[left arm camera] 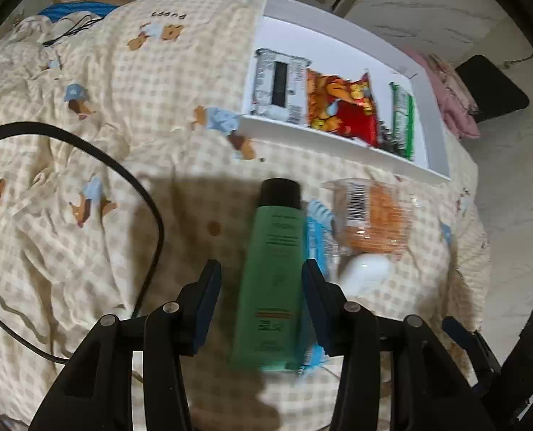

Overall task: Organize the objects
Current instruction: 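Move the left tool down around the green lotion tube, then close the left tool on the green lotion tube and lift it, then hold the green tube up with the left tool while the right tool approaches the blue packet, then lower the right tool onto the blue-and-white snack bar packet and close it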

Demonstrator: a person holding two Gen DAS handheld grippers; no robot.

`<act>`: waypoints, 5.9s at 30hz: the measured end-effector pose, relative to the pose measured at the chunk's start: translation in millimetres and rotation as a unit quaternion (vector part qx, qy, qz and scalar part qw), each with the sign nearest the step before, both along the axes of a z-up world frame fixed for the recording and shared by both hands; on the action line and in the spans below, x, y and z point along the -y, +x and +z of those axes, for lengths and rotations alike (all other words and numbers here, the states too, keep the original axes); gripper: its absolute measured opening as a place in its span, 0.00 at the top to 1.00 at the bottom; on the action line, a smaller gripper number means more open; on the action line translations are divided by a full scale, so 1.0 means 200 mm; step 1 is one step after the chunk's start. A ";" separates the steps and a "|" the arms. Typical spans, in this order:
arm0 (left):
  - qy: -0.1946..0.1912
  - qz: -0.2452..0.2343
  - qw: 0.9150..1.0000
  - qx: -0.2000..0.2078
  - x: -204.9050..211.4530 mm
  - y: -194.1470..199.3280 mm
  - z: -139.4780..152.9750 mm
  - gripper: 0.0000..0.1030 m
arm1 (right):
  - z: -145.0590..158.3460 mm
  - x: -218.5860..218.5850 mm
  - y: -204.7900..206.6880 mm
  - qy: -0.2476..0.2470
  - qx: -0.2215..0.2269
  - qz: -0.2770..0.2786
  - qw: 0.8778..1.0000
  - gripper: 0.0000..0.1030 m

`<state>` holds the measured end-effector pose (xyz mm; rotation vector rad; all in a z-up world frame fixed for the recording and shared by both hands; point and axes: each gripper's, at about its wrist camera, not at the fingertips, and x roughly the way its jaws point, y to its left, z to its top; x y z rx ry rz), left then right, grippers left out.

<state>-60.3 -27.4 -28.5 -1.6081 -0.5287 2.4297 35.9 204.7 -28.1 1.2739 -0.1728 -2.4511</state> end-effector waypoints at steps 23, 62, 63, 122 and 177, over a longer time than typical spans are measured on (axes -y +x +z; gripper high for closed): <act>-0.041 -0.060 0.997 0.026 -0.13 -0.08 -0.12 0.32 | -0.03 -0.02 -0.03 -0.007 0.020 0.000 1.000 0.00; 0.082 -0.055 0.983 -0.154 -0.06 0.09 0.21 0.52 | -0.05 -0.02 -0.02 -0.012 0.032 -0.001 0.999 0.00; 0.093 -0.056 0.983 -0.151 -0.05 0.09 0.21 0.52 | -0.05 -0.02 -0.02 -0.013 0.033 -0.001 0.999 0.00; 0.110 -0.019 0.988 -0.103 0.01 0.09 0.11 0.52 | -0.03 0.07 -0.21 -0.007 0.081 0.050 0.995 0.00; 0.130 0.034 0.987 -0.092 0.12 0.09 0.07 0.52 | -0.18 0.35 -0.47 -0.001 0.193 0.125 0.973 0.72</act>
